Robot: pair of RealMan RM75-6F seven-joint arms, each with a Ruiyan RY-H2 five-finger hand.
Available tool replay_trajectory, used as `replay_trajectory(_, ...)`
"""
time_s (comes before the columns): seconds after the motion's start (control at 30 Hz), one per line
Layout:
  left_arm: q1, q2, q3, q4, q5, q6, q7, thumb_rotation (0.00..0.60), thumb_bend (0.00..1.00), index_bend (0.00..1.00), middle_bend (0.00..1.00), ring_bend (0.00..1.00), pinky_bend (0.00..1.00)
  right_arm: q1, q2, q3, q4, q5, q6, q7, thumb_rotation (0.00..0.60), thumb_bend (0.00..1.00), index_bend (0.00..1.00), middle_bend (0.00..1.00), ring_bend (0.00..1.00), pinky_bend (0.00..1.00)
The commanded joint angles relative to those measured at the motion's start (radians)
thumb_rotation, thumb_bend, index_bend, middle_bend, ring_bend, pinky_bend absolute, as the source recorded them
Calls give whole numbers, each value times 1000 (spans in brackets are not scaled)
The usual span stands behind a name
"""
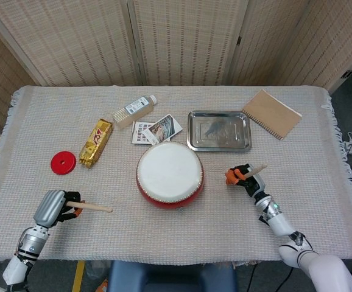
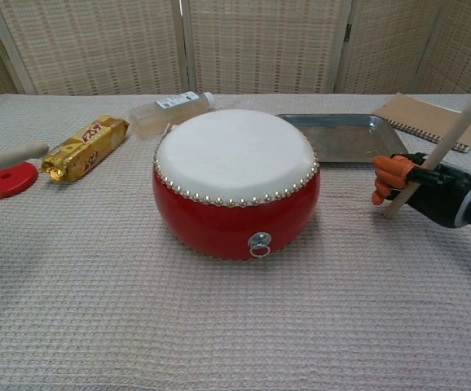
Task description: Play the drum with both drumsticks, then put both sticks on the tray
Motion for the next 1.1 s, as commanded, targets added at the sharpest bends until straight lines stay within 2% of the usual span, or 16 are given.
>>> replay_trajectory(0.03,0,-1,0,2,0,-1,-3,600,782,1000,1000,1000,1000,5,-6,2,2,1,-4,-17,600,244,1000,919,796,699)
replay_trajectory(0.2,-3,-2,0,7,0,-3,-7,600,782,1000,1000,1000,1000,15,-16,1,4,-2,-8,-55,600,290,1000,993,884,767)
replay_trajectory(0.33,-4,-3,-1,12,-1,-5,-11,600,782,1000,1000,1000,1000,20,-25,12,2,4,3,-91,600,361,1000,1000,934,826)
replay_trajectory(0.5,-12,3,-1,17,6,-10,-1,600,789,1000,1000,1000,1000,27,-21,20,-3,2,28,-169,600,471,1000,1000,1000,956)
replay_trajectory(0.6,-24,15,-4,17,18,-13,19,600,792,1000,1000,1000,1000,36,4,11,-20,-17,53,-283,600,540,1000,1000,1000,999)
replay_trajectory(0.7,-38,31,-11,10,27,-17,36,600,793,1000,1000,1000,1000,45,45,10,-53,-24,60,-410,600,581,1000,1000,1000,1000)
replay_trajectory(0.9,-77,68,-34,-8,46,-25,77,600,794,1000,1000,1000,1000,75,222,9,-252,-33,29,-726,600,622,1000,1000,1000,1000)
replay_trajectory(1.1,-121,108,-57,-50,67,-37,121,600,795,1000,1000,1000,1000,125,485,27,-577,-22,-53,-1142,600,623,1000,1000,1000,1000)
